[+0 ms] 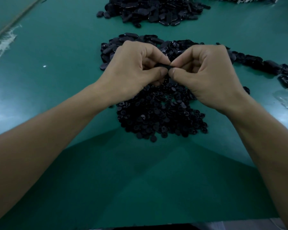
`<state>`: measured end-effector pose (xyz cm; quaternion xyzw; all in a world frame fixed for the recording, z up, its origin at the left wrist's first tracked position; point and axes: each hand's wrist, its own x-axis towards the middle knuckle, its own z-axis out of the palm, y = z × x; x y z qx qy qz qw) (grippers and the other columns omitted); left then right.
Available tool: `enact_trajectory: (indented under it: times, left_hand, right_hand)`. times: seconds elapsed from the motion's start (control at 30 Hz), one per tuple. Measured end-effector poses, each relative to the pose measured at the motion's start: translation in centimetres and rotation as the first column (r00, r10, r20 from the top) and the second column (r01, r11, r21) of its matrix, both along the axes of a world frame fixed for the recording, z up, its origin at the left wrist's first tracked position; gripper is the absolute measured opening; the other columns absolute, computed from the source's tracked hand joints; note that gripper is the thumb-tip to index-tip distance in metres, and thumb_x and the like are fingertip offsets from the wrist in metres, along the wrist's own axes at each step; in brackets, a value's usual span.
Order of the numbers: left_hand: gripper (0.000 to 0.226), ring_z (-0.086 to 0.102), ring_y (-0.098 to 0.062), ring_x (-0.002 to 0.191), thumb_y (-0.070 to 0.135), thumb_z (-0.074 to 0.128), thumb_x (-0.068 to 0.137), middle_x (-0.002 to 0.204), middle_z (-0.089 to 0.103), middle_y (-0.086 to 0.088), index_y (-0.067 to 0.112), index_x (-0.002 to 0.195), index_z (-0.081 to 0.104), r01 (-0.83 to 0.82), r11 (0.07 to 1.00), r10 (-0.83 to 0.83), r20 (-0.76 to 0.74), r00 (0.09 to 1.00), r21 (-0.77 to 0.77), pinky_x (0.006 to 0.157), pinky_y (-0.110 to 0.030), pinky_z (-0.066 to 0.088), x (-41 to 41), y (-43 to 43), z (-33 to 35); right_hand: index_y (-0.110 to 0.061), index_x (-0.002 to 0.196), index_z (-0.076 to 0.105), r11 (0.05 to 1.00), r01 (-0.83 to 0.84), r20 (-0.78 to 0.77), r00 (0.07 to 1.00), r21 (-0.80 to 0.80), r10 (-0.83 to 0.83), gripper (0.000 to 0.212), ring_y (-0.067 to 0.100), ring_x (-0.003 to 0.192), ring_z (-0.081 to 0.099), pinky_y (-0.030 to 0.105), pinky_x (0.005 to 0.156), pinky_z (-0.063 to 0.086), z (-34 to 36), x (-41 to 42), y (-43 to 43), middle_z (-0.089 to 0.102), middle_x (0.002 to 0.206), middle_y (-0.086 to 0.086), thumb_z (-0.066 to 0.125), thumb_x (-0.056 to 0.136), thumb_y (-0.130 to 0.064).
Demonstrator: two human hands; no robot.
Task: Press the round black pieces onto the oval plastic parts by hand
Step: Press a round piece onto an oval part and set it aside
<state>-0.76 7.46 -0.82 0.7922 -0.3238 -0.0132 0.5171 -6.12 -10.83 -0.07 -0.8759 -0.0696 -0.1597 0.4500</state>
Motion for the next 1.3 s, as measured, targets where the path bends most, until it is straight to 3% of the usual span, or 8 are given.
enact_trajectory:
  times: [0.17,0.27,0.43,0.5,0.6,0.73,1.1,1.3]
  left_hand:
    - [0.013,0.074,-0.011,0.069,0.013,0.072,0.091,0.075,0.076,0.003,0.026,0.089,0.07,-0.072,0.997,0.07,0.052,0.996,0.029,0.068,-0.025,0.06,0.7,0.3,0.1]
    - [0.011,0.074,-0.012,0.068,0.013,0.072,0.091,0.074,0.075,0.003,0.024,0.089,0.071,-0.216,0.976,0.216,0.041,0.976,-0.013,0.07,-0.029,0.062,1.9,1.2,-0.1]
    - [0.011,0.074,-0.015,0.069,0.016,0.077,0.088,0.072,0.074,0.005,0.027,0.087,0.073,-0.373,0.924,0.375,0.003,0.927,-0.081,0.071,-0.03,0.061,4.0,2.9,-0.7]
    - [0.01,0.073,-0.012,0.067,0.016,0.075,0.089,0.069,0.072,0.008,0.025,0.092,0.072,-0.396,0.916,0.397,0.018,0.917,-0.062,0.068,-0.026,0.06,4.6,3.2,-1.3]
    - [0.011,0.07,-0.003,0.061,0.021,0.075,0.089,0.064,0.071,0.014,0.024,0.098,0.07,-0.445,0.895,0.445,0.073,0.892,-0.025,0.058,-0.015,0.054,5.1,3.7,-2.0]
    - [0.015,0.068,0.002,0.058,0.026,0.077,0.086,0.063,0.07,0.02,0.033,0.078,0.066,-0.497,0.868,0.494,0.121,0.861,-0.006,0.057,-0.012,0.051,5.5,4.1,-2.3]
    - [0.013,0.064,0.001,0.063,0.029,0.073,0.086,0.087,0.068,0.019,0.038,0.092,0.066,-0.543,0.839,0.544,0.125,0.83,-0.039,0.058,-0.011,0.046,4.5,3.4,-1.7]
    - [0.003,0.061,0.004,0.067,0.024,0.074,0.087,0.081,0.07,0.013,0.025,0.087,0.071,-0.412,0.909,0.418,0.107,0.902,-0.067,0.066,-0.014,0.049,3.0,1.8,-0.5]
  right_hand:
    - [-0.021,0.095,0.073,0.996,-0.057,-0.051,0.997,0.07,0.061,0.014,0.01,0.07,0.072,0.019,0.063,0.055,0.5,0.3,-0.5,0.075,0.076,-0.003,0.067,0.092,-0.01]
    - [-0.021,0.102,0.07,0.99,0.054,-0.045,0.998,0.128,-0.048,0.021,0.007,0.07,0.071,0.016,0.061,0.053,1.2,0.7,-2.2,0.076,0.081,-0.002,0.06,0.094,-0.004]
    - [-0.022,0.09,0.072,0.968,0.151,-0.204,0.96,-0.2,-0.191,0.015,0.011,0.068,0.066,0.029,0.069,0.058,1.0,0.7,-5.4,0.073,0.08,0.0,0.064,0.092,-0.009]
    - [-0.024,0.09,0.073,0.958,0.044,-0.306,0.942,-0.285,-0.135,0.004,0.001,0.059,0.063,0.017,0.055,0.05,1.0,0.4,-5.9,0.073,0.08,-0.001,0.073,0.089,-0.02]
    - [-0.024,0.089,0.073,0.953,-0.032,-0.387,0.918,-0.301,-0.091,0.019,-0.004,0.045,0.057,0.008,0.04,0.037,1.1,0.4,-6.2,0.071,0.075,-0.001,0.083,0.077,-0.036]
    - [-0.028,0.092,0.071,0.922,-0.093,-0.449,0.889,-0.376,-0.094,0.035,-0.001,0.062,0.063,0.019,0.059,0.043,1.0,0.4,-5.9,0.071,0.077,-0.006,0.087,0.065,-0.045]
    - [-0.025,0.084,0.07,0.973,-0.002,-0.258,0.964,-0.233,-0.06,0.013,0.018,0.073,0.072,0.042,0.076,0.06,1.2,0.3,-6.2,0.075,0.074,-0.002,0.081,0.082,-0.019]
    - [-0.022,0.091,0.057,0.992,0.072,-0.094,0.992,-0.103,-0.082,0.016,0.012,0.072,0.074,0.028,0.065,0.06,0.7,0.7,-5.5,0.072,0.079,0.002,0.067,0.095,-0.01]
